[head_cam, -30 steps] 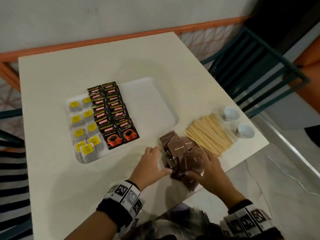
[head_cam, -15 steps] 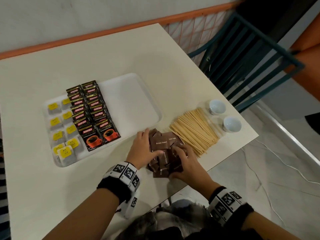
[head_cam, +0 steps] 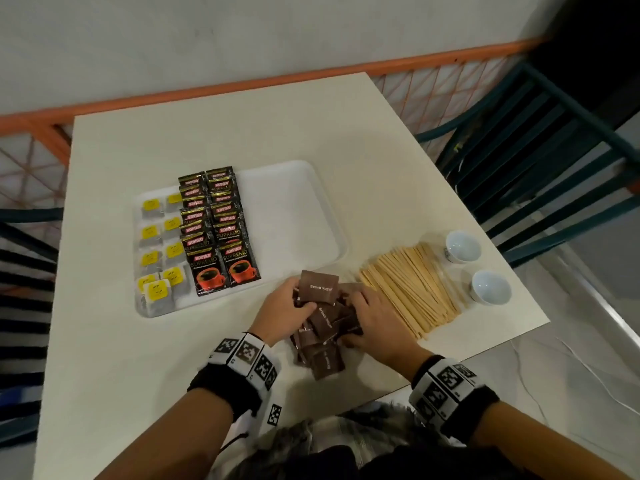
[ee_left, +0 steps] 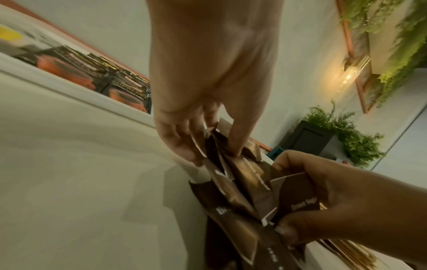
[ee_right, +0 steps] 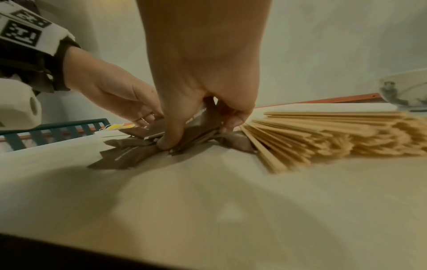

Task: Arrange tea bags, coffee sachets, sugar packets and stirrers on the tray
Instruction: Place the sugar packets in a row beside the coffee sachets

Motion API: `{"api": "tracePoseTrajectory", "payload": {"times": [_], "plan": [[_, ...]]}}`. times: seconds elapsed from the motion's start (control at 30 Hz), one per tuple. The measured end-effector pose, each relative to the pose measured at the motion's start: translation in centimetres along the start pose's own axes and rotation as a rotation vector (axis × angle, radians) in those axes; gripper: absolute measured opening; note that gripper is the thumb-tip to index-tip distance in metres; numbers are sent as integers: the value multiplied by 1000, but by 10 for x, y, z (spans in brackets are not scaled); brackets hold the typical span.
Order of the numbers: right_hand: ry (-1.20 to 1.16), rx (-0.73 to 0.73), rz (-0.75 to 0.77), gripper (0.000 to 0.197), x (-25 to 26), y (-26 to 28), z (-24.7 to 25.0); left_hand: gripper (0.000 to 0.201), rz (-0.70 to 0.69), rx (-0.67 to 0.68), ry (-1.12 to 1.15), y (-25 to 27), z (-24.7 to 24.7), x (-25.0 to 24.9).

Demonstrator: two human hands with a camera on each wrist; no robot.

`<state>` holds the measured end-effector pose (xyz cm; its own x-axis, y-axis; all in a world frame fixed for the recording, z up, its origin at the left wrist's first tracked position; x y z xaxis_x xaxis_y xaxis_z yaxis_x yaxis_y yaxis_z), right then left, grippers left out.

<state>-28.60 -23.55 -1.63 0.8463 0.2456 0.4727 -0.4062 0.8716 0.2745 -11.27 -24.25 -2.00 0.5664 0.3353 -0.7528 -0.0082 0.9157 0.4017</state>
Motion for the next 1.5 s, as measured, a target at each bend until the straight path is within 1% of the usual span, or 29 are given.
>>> {"api": "tracePoseTrajectory", "payload": {"times": [0.1, 0.2, 0.27, 0.37, 0.43, 0.5, 0.57, 0.63, 0.67, 0.7, 0.77, 0.8, 0.83, 0.9, 0.93, 0.97, 1.0, 1.03, 1.07, 1.13, 1.2, 1.27, 1.33, 1.4, 1.5], "plan": [[-74, 84, 29, 50, 2, -7, -1, 32, 6, -10, 90, 5, 4, 7], [-144, 165, 72, 43, 3, -13, 3, 21, 28, -64, 141, 12, 13, 18], [-185, 207, 93, 37, 2, -16, 9, 19, 38, -95, 141, 16, 19, 29], [-222, 227, 126, 31, -1, -20, 22, 14, 6, -140, 85, 25, 28, 40], [-226, 225, 136, 29, -2, -23, 33, 16, -3, -156, 27, 30, 32, 42], [-247, 215, 127, 28, -1, -30, 44, 22, 9, -194, -69, 33, 34, 43], [-305, 197, 139, 28, 7, -37, 52, 31, 71, -296, -120, 36, 37, 40], [-362, 192, 173, 28, 24, -43, 57, 37, 71, -384, -18, 42, 41, 29], [-403, 196, 192, 27, 35, -45, 56, 37, 53, -382, 90, 45, 42, 21], [-445, 206, 217, 26, 47, -47, 54, 36, 38, -332, 241, 48, 43, 10], [-494, 227, 308, 23, 73, -51, 48, 42, 7, -138, 623, 50, 41, -7], [-504, 239, 356, 22, 85, -53, 45, 45, 3, -53, 764, 51, 40, -11], [-516, 252, 405, 19, 95, -54, 41, 45, 9, 8, 860, 52, 40, -13], [-462, 242, 505, 13, 110, -57, 32, 39, 57, 72, 955, 54, 45, -10], [-360, 210, 542, 15, 114, -59, 27, 33, 90, 84, 990, 55, 48, -8], [-224, 183, 558, 25, 115, -61, 21, 28, 123, 84, 1012, 56, 50, -5], [-99, 175, 554, 40, 114, -63, 15, 24, 155, 77, 1018, 57, 53, -1], [-32, 186, 550, 52, 113, -63, 12, 23, 182, 61, 1004, 58, 54, 4], [-19, 212, 547, 57, 111, -63, 10, 24, 198, 45, 965, 58, 55, 9], [-72, 286, 531, 60, 105, -62, 9, 23, 208, 9, 848, 60, 54, 16], [-63, 350, 467, 72, 95, -61, 6, 20, 237, -70, 788, 63, 54, 26], [70, 379, 412, 91, 82, -61, -2, 21, 285, -140, 809, 68, 56, 38], [214, 386, 453, 104, 73, -61, -13, 24, 304, -159, 893, 75, 58, 49], [315, 361, 503, 108, 72, -63, -25, 25, 313, -179, 950, 81, 58, 58], [390, 341, 517, 106, 79, -68, -35, 26, 329, -213, 1008, 86, 56, 68]]}}
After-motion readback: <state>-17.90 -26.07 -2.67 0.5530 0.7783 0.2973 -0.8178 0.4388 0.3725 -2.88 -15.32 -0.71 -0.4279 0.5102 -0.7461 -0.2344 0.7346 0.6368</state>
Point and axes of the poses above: each hand's wrist, its own y-axis away from the middle knuckle, its own z-axis out of the back of the hand, x = y × z, the point moved 3 cm from there along -y, towards the middle knuckle, and after that the axes turned 3 degrees about -y, right-handed, at the moved point
